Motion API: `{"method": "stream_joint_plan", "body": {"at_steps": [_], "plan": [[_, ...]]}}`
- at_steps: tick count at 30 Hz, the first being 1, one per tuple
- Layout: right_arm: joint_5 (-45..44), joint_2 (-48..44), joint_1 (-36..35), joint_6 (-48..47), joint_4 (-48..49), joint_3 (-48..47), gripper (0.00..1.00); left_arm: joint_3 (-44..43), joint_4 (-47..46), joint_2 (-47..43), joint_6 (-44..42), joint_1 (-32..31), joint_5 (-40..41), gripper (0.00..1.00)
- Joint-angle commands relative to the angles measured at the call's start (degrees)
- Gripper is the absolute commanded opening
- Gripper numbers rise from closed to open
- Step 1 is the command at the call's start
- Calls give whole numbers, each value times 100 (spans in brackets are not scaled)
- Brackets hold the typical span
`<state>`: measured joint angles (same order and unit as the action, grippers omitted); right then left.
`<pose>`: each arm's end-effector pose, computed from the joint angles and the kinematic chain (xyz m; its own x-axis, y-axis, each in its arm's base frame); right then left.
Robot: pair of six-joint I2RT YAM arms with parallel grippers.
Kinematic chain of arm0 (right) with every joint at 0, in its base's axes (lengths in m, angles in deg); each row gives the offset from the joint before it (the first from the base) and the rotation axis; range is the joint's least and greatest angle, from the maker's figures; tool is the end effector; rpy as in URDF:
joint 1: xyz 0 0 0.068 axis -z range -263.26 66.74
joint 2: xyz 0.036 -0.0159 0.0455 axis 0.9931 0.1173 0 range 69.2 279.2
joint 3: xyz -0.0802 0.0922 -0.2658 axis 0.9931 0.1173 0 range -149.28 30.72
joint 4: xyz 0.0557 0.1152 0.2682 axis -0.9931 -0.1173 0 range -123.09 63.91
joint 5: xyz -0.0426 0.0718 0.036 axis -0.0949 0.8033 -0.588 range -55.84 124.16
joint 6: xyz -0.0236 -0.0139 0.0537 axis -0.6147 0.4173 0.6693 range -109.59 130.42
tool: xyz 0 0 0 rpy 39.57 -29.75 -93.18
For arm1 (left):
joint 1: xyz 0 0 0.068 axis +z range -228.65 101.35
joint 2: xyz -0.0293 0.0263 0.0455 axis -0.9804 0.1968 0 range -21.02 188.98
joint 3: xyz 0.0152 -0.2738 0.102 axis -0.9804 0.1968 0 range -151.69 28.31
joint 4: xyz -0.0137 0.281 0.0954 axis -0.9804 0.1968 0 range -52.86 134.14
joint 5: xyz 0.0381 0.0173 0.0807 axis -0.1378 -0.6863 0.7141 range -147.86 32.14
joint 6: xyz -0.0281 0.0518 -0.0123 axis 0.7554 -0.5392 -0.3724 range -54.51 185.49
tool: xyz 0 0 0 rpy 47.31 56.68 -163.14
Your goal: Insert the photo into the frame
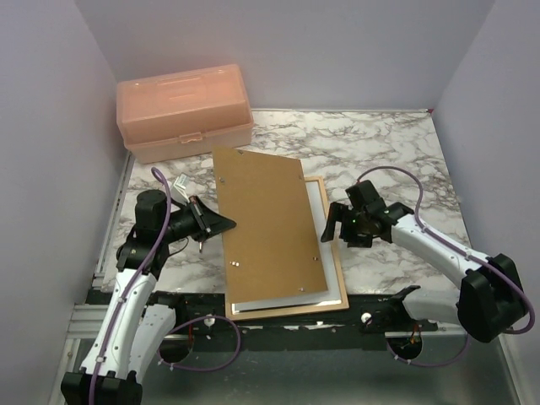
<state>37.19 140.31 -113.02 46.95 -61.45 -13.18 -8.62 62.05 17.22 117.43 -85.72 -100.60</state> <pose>0.2259 0.1319 0.2014 -0.9267 0.1550 -0.3422 0.0436 0.9491 0.3119 0.1713 -0.0518 0.2959 -0.8172 -0.4814 -0.3168 0.0828 0.4459 -0.8912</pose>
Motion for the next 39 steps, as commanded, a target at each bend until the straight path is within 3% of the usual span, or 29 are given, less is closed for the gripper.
{"method": "stream_joint_plan", "body": {"at_steps": [1, 13, 39], "plan": [[884, -251, 428, 283, 445, 367, 91, 209, -1017, 15, 444, 46, -559, 0], [1755, -412, 779, 582, 1195, 1061, 91, 889, -1482, 315, 501, 47, -571, 0], [1964, -189, 779, 806, 1628, 1345, 90, 1234, -1996, 1048, 512, -92, -837, 0]]}}
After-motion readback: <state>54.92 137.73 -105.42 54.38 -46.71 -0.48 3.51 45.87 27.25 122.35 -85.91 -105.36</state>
